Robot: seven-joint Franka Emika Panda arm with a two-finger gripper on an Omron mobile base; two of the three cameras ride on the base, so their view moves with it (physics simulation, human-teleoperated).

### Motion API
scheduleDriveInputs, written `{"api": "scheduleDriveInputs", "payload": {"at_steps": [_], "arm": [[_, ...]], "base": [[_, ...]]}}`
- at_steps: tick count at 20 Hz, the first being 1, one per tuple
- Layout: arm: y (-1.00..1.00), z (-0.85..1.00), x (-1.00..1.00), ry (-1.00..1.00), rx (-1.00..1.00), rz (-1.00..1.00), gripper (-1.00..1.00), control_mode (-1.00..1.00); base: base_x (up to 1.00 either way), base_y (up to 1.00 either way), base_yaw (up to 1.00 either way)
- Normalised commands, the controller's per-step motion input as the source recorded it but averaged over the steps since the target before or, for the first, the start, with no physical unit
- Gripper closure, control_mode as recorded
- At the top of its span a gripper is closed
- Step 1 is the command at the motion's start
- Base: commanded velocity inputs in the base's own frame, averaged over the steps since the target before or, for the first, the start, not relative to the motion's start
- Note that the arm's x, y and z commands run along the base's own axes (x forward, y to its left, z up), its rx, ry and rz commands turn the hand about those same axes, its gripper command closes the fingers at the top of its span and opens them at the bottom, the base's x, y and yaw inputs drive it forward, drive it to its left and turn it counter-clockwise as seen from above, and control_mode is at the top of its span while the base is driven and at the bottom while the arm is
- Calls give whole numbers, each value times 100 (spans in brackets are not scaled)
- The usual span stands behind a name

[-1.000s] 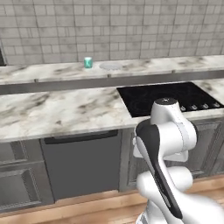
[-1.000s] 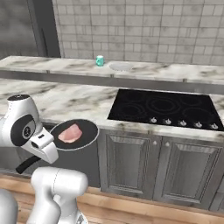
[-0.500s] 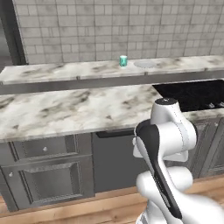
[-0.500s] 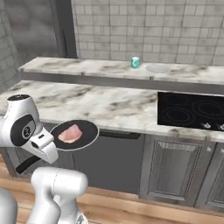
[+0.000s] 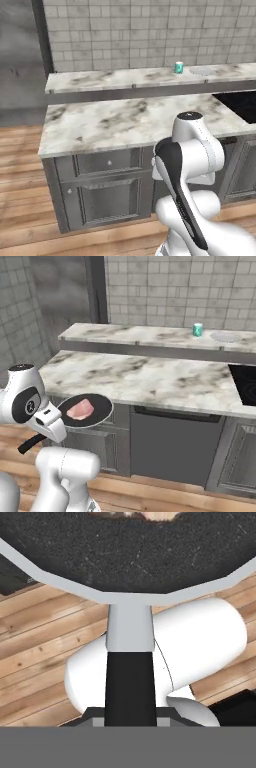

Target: Pick up the pan with the steak in it and place it on the dining table. Then place the steak on the plate.

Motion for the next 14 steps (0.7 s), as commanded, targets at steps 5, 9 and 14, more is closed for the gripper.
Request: {"api": "scheduleDriveInputs", "payload": {"at_steps": [5, 9, 14], "arm": [[0, 0, 0, 0, 0, 0, 100, 100], [0, 0, 0, 0, 0, 0, 100, 100], [0, 0, 0, 0, 0, 0, 100, 100]], "base": [[0, 100, 0], [0, 100, 0], [1, 100, 0]]}}
